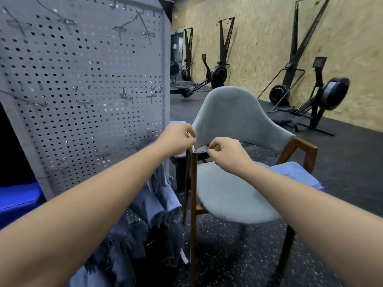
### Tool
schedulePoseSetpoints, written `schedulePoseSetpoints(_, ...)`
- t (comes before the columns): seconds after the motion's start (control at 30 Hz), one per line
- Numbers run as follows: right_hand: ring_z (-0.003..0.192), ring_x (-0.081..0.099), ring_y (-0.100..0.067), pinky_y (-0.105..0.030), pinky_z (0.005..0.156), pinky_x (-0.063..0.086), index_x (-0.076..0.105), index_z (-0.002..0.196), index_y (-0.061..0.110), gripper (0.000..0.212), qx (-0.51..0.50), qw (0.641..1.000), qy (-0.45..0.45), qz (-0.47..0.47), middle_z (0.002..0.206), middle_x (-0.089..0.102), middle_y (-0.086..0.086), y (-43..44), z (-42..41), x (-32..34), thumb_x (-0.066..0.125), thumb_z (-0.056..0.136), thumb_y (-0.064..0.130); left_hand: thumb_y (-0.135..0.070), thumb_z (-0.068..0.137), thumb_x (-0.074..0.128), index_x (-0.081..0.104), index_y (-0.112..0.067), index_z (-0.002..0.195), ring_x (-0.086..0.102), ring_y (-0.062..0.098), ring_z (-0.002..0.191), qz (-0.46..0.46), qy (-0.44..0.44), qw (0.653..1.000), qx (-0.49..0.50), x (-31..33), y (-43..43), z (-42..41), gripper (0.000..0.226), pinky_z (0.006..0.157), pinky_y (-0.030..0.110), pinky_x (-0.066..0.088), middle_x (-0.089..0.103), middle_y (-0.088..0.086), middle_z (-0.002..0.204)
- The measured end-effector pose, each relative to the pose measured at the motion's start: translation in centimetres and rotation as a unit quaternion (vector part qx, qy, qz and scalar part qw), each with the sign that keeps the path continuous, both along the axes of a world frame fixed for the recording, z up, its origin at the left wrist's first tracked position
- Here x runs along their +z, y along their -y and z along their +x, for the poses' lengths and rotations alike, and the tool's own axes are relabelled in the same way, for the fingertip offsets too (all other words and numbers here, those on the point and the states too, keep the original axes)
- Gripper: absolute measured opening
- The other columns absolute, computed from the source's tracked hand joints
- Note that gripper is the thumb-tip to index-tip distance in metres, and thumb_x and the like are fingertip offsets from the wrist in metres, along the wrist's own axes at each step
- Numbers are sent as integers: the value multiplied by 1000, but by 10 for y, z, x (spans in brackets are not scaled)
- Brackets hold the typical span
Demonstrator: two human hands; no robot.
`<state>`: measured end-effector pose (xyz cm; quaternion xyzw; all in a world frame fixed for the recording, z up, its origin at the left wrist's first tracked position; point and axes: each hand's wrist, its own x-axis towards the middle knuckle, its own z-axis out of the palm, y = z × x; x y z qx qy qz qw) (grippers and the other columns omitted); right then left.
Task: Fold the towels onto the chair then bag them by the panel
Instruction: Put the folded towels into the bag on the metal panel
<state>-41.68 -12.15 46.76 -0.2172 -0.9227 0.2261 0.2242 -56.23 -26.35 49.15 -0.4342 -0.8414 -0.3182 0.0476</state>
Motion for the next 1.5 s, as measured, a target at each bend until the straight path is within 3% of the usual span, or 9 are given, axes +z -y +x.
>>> schedulePoseSetpoints(0.13, 92, 68, -25, -38, 82, 57, 76, 90, 20, 16, -68, 997, 42, 23, 91, 75, 4, -52, 49, -7, 60, 90, 23, -26, 96, 68, 74, -26, 108, 68, 10, 83, 6, 43, 998, -45, -14, -41, 42, 13, 66, 19, 48, 76, -8, 94)
schedulePoseSetpoints(0.33, 94, 69, -31, -40, 84, 57, 78, 90, 10, 19, -164, 977, 124, 51, 95, 78, -8, -131, 112, -26, 61, 92, 18, -27, 95, 68, 78, -24, 102, 73, 16, 93, -7, 110, 991, -78, -59, -86, 86, 12, 83, 33, 61, 76, -7, 93)
schedulePoseSetpoints(0.63, 86, 62, -27, -41, 69, 50, 60, 86, 13, 45, -194, 952, 205, 116, 86, 64, -4, -172, 122, -60, 68, 92, 56, -19, 97, 61, 79, -19, 103, 70, 25, 102, -163, 49, 979, -112, -147, -111, 105, 19, 86, 35, 58, 79, 3, 106)
schedulePoseSetpoints(0.77, 81, 57, -28, -36, 59, 39, 47, 81, 15, 31, -187, 935, 242, 182, 86, 58, -2, -174, 113, -72, 65, 92, 37, -20, 98, 61, 79, -19, 107, 70, 27, 104, -197, 20, 973, -117, -160, -112, 107, 20, 88, 37, 59, 78, 5, 110)
schedulePoseSetpoints(0.87, 83, 57, -29, -36, 66, 45, 50, 92, 13, 11, -182, 927, 266, 193, 107, 64, -8, -179, 110, -76, 58, 98, 19, -19, 98, 58, 79, -18, 107, 70, 26, 104, -177, 11, 977, -115, -161, -114, 105, 22, 88, 37, 59, 78, 5, 110)
schedulePoseSetpoints(1.0, 89, 56, -34, -38, 70, 39, 54, 100, 9, 6, -208, 940, 204, 178, 106, 61, -10, -182, 118, -73, 50, 102, 13, -16, 97, 60, 80, -18, 104, 71, 22, 100, -109, 64, 987, -98, -160, -117, 97, 21, 85, 33, 58, 79, 2, 104)
schedulePoseSetpoints(1.2, 88, 59, -34, -41, 73, 46, 63, 105, 15, 12, -199, 970, 48, 129, 99, 63, -6, -157, 130, -53, 53, 103, 21, -17, 104, 60, 71, -17, 106, 76, 13, 75, 25, 292, 951, -99, -152, -118, 99, 11, 70, 27, 57, 79, 6, 96)
schedulePoseSetpoints(1.37, 90, 63, -29, -42, 80, 51, 66, 98, 18, 8, -150, 985, -47, 68, 96, 71, -3, -114, 133, -42, 58, 99, 18, -34, 108, 61, 64, -21, 121, 74, 12, 90, 129, 405, 897, -123, -123, -115, 108, 18, 75, 27, 52, 74, 7, 119)
schedulePoseSetpoints(1.5, 79, 63, -10, -23, 67, 44, 67, 94, 23, 8, -106, 990, -92, -8, 84, 72, 9, -77, 134, -37, 63, 101, 23, -52, 106, 59, 56, -26, 130, 70, 19, 110, 131, 429, 887, -110, -106, -107, 113, 36, 83, 32, 53, 67, -1, 124)
